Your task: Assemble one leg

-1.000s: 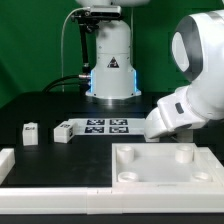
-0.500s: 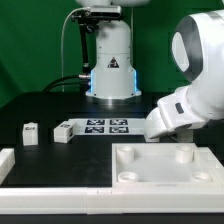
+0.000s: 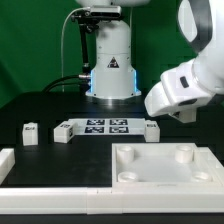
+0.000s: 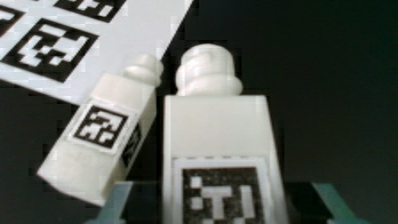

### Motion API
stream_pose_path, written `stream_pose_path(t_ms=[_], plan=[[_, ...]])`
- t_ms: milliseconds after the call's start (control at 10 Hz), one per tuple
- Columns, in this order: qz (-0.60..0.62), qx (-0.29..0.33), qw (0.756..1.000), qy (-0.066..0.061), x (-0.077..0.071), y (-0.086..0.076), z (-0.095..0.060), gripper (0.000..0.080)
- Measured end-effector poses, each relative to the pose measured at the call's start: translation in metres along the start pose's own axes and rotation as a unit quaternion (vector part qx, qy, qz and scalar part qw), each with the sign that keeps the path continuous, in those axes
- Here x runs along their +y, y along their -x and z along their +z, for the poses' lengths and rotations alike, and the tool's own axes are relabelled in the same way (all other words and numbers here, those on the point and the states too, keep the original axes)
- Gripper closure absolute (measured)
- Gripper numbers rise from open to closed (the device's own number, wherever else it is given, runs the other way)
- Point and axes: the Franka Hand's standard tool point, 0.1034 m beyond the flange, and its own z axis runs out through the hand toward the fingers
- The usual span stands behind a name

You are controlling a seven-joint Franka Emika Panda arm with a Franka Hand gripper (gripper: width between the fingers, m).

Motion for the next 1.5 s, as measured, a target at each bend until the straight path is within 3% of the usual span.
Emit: stream_pose_path(t_ms=[100,200,500,700,900,1200,1500], plan=[[0.000,0.009,1.000,0.000,0.000,-0.003,0.000,0.0511],[0.003,0.068,0.998,0.003,0.002,-0.013,-0.006,0.0509],[0.007,0.220,0.975,0.018,0.010,-0.015,-0.013,0.0509],[0.002,0.266,0.964,0.025,0.027,-0.001,-0.044,0.0509],[0.000,0.357,0.933,0.038,0.034,-0.004,-0.082,0.0509],[-0.006,0.468,0.882,0.053,0.038,-0.009,-0.078,0.0509],[-0.056,0.579,0.807,0.104,0.055,-0.029,-0.108,0.0509]])
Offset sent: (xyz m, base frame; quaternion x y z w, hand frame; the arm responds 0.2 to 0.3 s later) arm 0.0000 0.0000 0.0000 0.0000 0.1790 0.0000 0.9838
